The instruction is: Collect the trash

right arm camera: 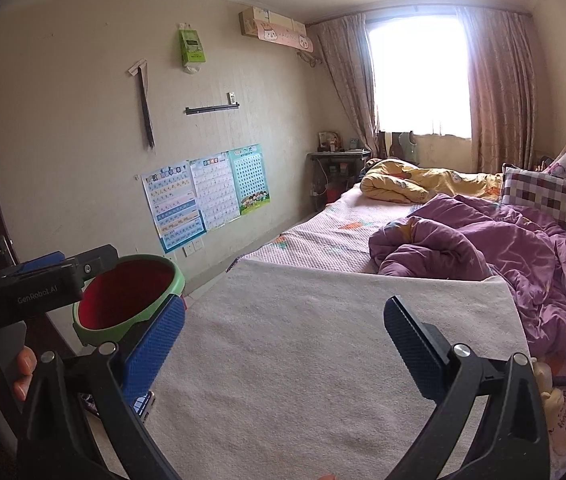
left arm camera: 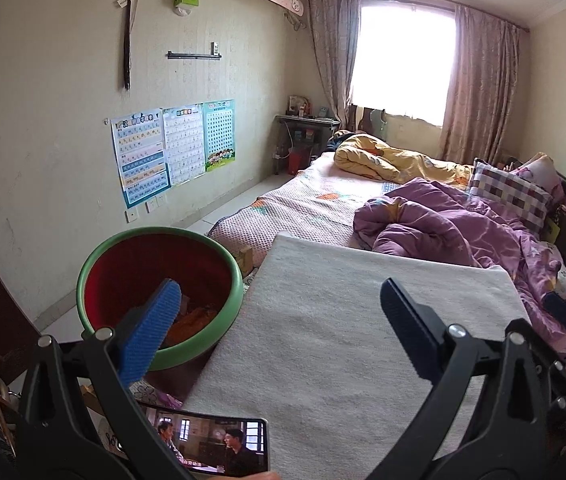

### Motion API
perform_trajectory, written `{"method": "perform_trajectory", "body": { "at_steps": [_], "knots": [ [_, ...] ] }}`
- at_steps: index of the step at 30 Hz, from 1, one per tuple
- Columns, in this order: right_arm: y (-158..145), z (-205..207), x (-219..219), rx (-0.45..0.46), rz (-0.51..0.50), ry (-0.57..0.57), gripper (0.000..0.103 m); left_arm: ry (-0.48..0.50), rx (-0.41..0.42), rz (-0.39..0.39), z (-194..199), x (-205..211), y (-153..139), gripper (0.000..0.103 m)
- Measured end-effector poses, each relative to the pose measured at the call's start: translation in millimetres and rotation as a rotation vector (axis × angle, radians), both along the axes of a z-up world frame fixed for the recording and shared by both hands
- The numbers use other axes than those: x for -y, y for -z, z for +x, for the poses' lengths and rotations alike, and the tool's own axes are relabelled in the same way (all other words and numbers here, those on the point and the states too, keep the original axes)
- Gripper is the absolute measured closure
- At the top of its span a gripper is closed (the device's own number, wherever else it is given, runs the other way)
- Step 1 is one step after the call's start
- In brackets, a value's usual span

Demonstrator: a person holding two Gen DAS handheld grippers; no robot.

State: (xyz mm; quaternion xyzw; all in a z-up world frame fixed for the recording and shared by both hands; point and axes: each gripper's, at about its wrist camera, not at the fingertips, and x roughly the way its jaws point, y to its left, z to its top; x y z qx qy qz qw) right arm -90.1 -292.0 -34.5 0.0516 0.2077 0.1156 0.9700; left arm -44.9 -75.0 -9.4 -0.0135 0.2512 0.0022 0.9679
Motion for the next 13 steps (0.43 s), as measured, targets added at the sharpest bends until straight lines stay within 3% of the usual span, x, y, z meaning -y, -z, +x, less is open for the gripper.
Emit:
{"method": "perform_trajectory", "body": {
  "at_steps": [5, 13],
  "knots": [
    [18.9, 11.2, 21.2, -0.076, -0.024, 0.068, 0.006, -0.011, 0.012, -0.021, -1.4, 2.5, -1.9, 0.005],
    [103.6, 55.9, 97.3, -0.407, -0.090, 0.339, 0.006, -0.111, -0.024, -0.006, -2.5, -30.1, 13.6, 0.005]
  ]
}}
